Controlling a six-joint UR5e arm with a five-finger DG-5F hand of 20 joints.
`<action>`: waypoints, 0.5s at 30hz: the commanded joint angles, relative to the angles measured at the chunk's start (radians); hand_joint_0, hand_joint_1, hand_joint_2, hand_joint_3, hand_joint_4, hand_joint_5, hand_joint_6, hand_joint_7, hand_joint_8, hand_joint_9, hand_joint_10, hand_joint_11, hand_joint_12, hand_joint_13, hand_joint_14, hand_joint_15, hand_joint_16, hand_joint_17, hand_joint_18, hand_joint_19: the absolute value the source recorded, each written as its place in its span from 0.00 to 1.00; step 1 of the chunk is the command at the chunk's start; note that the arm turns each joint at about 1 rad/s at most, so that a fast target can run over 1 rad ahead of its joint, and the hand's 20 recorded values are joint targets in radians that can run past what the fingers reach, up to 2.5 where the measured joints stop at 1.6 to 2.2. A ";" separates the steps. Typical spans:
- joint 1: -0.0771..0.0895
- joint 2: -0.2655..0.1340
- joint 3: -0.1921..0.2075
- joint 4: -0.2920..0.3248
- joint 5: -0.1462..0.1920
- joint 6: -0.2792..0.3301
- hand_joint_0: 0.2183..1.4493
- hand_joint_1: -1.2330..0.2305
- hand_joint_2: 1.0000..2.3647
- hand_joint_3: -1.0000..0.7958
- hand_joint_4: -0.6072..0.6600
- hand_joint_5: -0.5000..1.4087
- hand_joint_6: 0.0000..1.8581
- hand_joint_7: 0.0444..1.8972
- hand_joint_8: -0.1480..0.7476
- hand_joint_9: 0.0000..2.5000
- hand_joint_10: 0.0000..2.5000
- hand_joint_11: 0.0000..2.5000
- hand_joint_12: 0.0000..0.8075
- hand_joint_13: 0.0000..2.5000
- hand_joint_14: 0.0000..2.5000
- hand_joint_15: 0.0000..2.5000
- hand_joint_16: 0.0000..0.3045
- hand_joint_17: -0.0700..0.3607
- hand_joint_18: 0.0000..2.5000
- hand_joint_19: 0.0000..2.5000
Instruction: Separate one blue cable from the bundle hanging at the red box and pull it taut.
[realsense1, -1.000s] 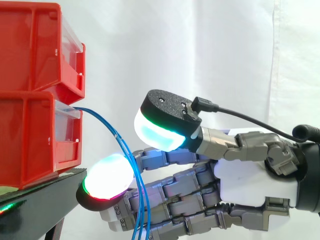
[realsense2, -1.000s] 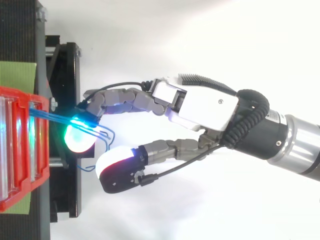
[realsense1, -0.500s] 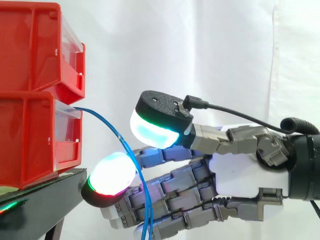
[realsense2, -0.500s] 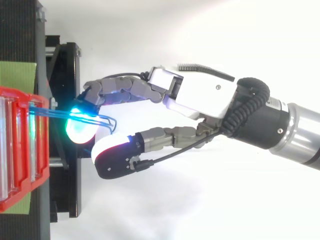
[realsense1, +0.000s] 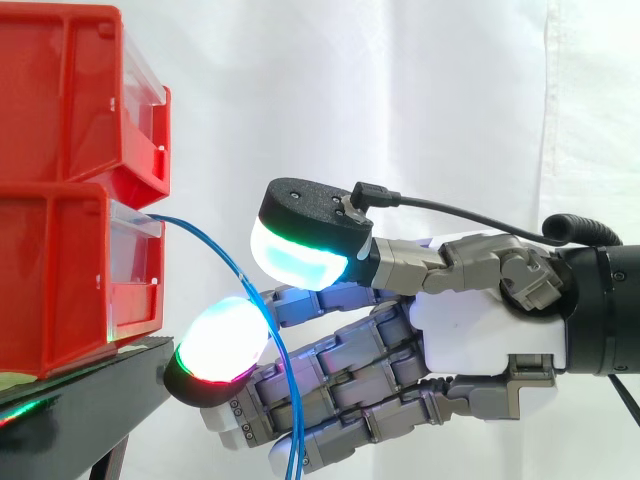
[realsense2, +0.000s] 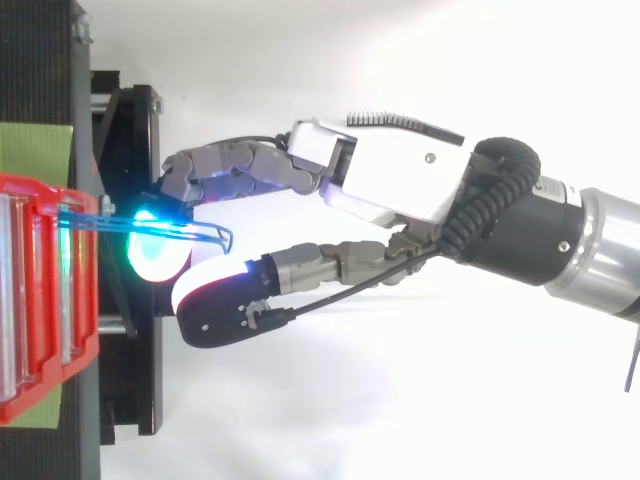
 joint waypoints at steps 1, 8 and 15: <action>-0.004 0.000 0.000 -0.007 0.001 0.003 0.31 0.48 0.00 0.30 0.69 0.19 0.27 0.55 0.46 0.25 0.00 0.07 0.34 0.14 0.00 0.00 0.12 0.35 0.14 0.09; -0.016 0.000 0.000 -0.041 -0.013 0.012 0.31 0.49 0.00 0.30 0.69 0.19 0.27 0.55 0.46 0.25 0.00 0.07 0.34 0.14 0.00 0.00 0.12 0.35 0.14 0.09; -0.027 0.000 0.000 -0.064 -0.052 0.014 0.31 0.48 0.00 0.30 0.69 0.19 0.27 0.55 0.46 0.25 0.00 0.07 0.34 0.14 0.00 0.00 0.12 0.35 0.14 0.08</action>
